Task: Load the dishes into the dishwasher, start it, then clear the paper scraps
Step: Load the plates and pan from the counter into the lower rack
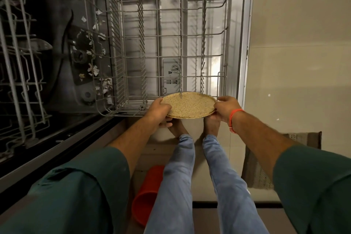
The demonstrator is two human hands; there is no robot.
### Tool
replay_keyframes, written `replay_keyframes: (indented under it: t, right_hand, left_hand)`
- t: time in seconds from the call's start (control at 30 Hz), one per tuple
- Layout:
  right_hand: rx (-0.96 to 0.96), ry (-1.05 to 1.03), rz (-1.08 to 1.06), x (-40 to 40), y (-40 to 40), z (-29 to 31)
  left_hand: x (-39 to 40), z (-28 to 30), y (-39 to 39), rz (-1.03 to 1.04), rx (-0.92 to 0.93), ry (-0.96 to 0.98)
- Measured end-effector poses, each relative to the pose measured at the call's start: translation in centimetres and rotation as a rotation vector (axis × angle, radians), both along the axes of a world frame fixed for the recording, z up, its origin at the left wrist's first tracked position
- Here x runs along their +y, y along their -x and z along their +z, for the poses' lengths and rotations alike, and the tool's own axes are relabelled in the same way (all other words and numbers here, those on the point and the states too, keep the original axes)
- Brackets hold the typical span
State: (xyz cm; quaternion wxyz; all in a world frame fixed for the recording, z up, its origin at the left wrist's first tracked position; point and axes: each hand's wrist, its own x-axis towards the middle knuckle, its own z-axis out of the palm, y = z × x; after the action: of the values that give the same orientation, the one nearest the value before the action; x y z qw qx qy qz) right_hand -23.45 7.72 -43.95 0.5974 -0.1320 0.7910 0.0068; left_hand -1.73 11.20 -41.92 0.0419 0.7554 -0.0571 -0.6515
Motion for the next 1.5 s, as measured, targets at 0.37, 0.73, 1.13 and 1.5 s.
replay_keyframes:
  t: [0.37, 0.73, 1.13, 1.5]
  right_hand:
    - [-0.123, -0.035, -0.179, 1.8, -0.6, 2.2]
    - [-0.119, 0.024, -0.1, 4.4, -1.3, 2.8]
    - [0.011, 0.211, -0.12, 3.4, -1.0, 7.6]
    - [-0.028, 0.159, -0.087, 1.8, -0.2, 7.5]
  left_hand:
    - [2.0, 0.7, 0.7, 0.063, -0.031, -0.006]
    - [5.5, 1.0, 1.3, 0.154, -0.068, 0.15]
    - [4.9, 5.0, 2.6, 0.232, -0.159, 0.351]
    - [3.2, 5.8, 2.8, 0.161, -0.162, 0.34]
